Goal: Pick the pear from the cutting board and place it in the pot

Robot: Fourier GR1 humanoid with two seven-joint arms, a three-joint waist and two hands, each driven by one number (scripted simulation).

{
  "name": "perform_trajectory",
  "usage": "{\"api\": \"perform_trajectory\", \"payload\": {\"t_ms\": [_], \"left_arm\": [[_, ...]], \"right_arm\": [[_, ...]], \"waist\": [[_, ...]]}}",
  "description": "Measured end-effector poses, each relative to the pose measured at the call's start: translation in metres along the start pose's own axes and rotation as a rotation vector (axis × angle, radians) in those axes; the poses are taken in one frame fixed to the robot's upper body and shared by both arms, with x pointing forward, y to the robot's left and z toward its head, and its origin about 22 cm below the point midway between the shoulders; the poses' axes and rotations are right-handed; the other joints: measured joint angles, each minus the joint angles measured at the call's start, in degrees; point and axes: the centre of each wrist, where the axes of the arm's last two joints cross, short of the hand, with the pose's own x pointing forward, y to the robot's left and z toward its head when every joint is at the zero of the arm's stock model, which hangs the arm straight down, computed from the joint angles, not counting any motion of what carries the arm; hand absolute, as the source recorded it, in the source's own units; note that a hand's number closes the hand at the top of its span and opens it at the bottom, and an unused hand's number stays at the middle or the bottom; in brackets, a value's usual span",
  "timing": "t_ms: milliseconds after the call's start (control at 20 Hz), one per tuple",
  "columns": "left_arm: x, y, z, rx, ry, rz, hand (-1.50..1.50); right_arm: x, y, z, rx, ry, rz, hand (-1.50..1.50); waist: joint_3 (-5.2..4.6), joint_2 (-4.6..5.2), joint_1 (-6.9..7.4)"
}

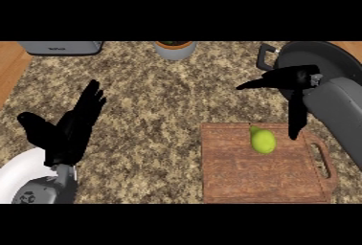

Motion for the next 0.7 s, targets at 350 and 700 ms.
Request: {"api": "perform_trajectory", "payload": {"t_ms": [350,700], "left_arm": [[0.0,-0.003,0.003,0.008,0.001,-0.001,0.0],[-0.002,-0.003,0.009,-0.006,0.0,0.002,0.0]], "right_arm": [[0.011,0.019,-0.019,0.036,0.051,0.016,-1.5],[0.011,0.037,-0.041,0.065,0.101,0.044,-1.5]], "waist": [[0.0,-0.02,-0.07],[0.01,0.07,0.25]]}}
